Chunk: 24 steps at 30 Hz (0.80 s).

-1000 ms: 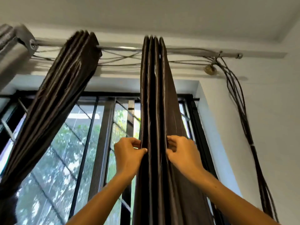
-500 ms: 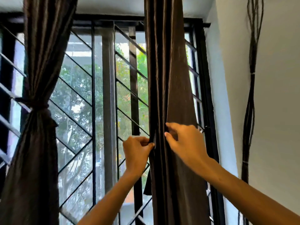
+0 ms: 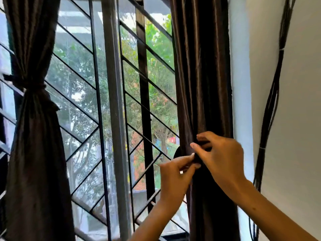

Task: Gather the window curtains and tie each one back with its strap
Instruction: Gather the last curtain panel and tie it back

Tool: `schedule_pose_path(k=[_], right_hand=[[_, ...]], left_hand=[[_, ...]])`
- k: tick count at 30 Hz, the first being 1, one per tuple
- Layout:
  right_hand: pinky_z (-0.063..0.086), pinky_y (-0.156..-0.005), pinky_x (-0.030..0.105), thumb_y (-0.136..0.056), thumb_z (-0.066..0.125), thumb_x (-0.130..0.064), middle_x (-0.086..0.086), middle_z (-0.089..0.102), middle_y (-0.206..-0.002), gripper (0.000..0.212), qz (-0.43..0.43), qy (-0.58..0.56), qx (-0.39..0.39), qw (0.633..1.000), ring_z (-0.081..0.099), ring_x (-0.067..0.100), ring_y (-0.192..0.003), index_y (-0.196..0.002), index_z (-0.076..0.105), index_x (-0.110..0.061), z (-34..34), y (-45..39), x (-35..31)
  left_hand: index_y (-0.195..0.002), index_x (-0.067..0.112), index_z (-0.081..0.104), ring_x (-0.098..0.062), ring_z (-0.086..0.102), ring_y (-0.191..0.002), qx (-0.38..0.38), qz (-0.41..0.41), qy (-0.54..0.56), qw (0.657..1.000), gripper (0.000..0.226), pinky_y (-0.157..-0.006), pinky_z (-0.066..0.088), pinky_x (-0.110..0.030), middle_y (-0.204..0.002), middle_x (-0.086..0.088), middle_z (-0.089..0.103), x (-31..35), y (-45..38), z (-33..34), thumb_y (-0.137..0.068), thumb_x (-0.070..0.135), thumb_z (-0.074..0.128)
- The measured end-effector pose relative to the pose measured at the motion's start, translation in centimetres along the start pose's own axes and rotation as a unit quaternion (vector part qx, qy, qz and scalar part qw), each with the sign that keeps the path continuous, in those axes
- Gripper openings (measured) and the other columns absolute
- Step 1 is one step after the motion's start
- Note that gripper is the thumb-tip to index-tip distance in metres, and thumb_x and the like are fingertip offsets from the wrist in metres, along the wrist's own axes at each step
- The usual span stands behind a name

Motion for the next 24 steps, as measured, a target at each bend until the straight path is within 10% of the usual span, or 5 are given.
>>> schedule_pose_path(k=[4, 13, 18, 24], right_hand=[[0.059, -0.06, 0.033, -0.075, 0.08, -0.017, 0.0, 0.074, -0.077, 0.019, -0.016, 0.015, 0.014, 1.0, 0.07, 0.018, -0.065, -0.093, 0.072, -0.014, -1.1, 0.2, 1.2], [0.058, -0.065, 0.028, -0.079, 0.076, -0.021, -0.003, 0.073, -0.081, 0.02, -0.004, 0.008, 0.021, 1.0, 0.069, 0.013, -0.069, -0.097, 0.07, -0.014, -1.9, 0.4, 1.7], [0.057, -0.061, 0.03, -0.068, 0.082, -0.039, -0.004, 0.072, -0.086, 0.057, 0.007, 0.011, -0.033, 0.999, 0.068, 0.012, -0.071, -0.116, 0.061, -0.015, 0.4, 2.3, 0.7], [0.056, -0.053, 0.032, -0.075, 0.078, -0.009, 0.001, 0.064, -0.096, 0.032, -0.023, 0.028, -0.008, 0.999, 0.066, 0.018, -0.072, -0.104, 0.065, -0.01, 3.6, 4.8, -1.3]], left_hand=[[-0.09, 0.013, 0.078, 0.003, 0.069, -0.074, 0.05, 0.064, -0.027, 0.996, 0.009, -0.062, 0.055, -0.016, -0.083, 0.01, 0.074, 0.1, -1.4, -1.3, -0.085, 0.013, 0.07], [-0.098, 0.005, 0.074, -0.009, 0.07, -0.079, 0.01, -0.152, -0.057, 0.987, 0.044, -0.074, 0.055, -0.024, -0.09, -0.005, 0.074, -7.2, -5.4, -0.1, -0.061, 0.024, 0.088], [-0.07, 0.01, 0.074, 0.003, 0.063, -0.056, 0.022, -0.115, -0.047, 0.992, 0.015, -0.058, 0.048, -0.011, -0.062, 0.005, 0.069, -6.5, -4.8, -2.0, -0.062, 0.008, 0.087], [-0.065, 0.019, 0.071, -0.013, 0.064, -0.061, 0.052, -0.036, -0.137, 0.989, 0.016, -0.061, 0.054, -0.032, -0.067, 0.002, 0.065, -4.6, -3.5, -7.3, -0.064, 0.012, 0.086]])
Point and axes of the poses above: each hand's wrist, its own y-axis away from the middle knuckle, its own z-axis out of the palm, x = y × z, the point moved 5 cm from there along -y, towards the middle knuckle
